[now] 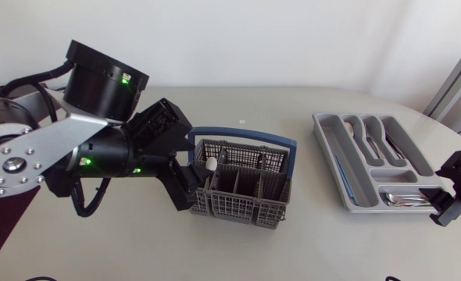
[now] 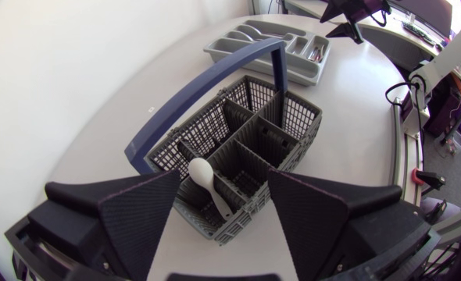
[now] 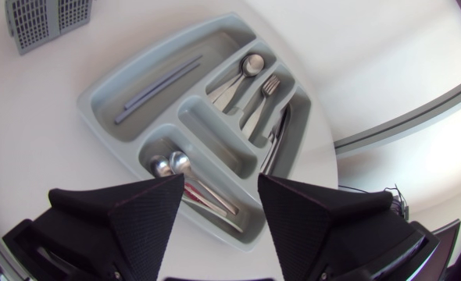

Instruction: Sort the cutlery from the basket into the organizer compartments.

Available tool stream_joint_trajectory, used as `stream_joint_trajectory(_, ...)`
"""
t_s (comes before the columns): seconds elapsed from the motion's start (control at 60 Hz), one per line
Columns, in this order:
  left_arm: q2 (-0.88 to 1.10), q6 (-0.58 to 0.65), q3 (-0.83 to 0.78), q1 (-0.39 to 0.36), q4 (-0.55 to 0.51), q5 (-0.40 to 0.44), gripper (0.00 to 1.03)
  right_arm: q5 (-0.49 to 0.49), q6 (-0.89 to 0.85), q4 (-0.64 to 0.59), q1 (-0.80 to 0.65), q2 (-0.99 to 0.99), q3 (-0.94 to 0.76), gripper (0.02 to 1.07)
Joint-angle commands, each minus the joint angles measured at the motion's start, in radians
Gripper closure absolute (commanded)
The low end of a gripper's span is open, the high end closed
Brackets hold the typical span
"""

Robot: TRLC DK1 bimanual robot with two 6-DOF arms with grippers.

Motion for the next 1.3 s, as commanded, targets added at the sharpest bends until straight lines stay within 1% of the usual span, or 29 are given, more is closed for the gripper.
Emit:
stream_joint_trajectory(0.0,-0.015,0.020,-0.015,-0.005,0.003,-0.010,0.26,-0.021,0.054,-0.056,0.027,-0.064,0.001,0.34)
stream_joint_trajectory(0.167,-0.012,0.017,-0.050,0.001,0.032,-0.010,0.26,-0.035,0.177,-0.186,0.139,-0.214,0.009,0.34)
stream_joint_trajectory(0.3,-0.034,0.020,-0.088,0.015,0.053,-0.010,0.26,-0.029,0.321,-0.289,0.305,-0.340,0.021,0.34)
stream_joint_trajectory(0.35,-0.040,0.020,-0.096,0.023,0.055,-0.010,0.26,-0.001,0.387,-0.304,0.385,-0.371,0.024,0.34)
stream_joint_trajectory(0.45,-0.052,0.022,-0.117,0.043,0.064,-0.010,0.26,0.095,0.534,-0.321,0.590,-0.388,0.049,0.34)
stream_joint_trajectory(0.617,-0.072,0.026,-0.159,0.082,0.083,0.002,0.26,0.227,0.754,-0.320,0.870,-0.325,0.109,0.34)
stream_joint_trajectory(0.7,-0.083,0.032,-0.179,0.102,0.087,0.007,0.26,0.264,0.838,-0.318,0.974,-0.277,0.147,0.34)
stream_joint_trajectory(0.817,-0.090,0.038,-0.196,0.133,0.093,0.022,0.26,0.296,0.921,-0.307,1.078,-0.219,0.184,0.34)
stream_joint_trajectory(0.883,-0.095,0.038,-0.206,0.145,0.100,0.028,0.26,0.333,0.965,-0.284,1.144,-0.188,0.192,0.34)
stream_joint_trajectory(0.983,-0.098,0.032,-0.212,0.156,0.106,0.030,0.26,0.356,1.024,-0.257,1.218,-0.139,0.209,0.34)
stream_joint_trajectory(1.117,-0.098,0.031,-0.228,0.170,0.124,0.031,0.26,0.359,1.091,-0.224,1.311,-0.078,0.239,0.34)
stream_joint_trajectory(1.283,-0.097,0.031,-0.237,0.198,0.133,0.033,0.26,0.358,1.169,-0.162,1.388,0.002,0.265,0.34)
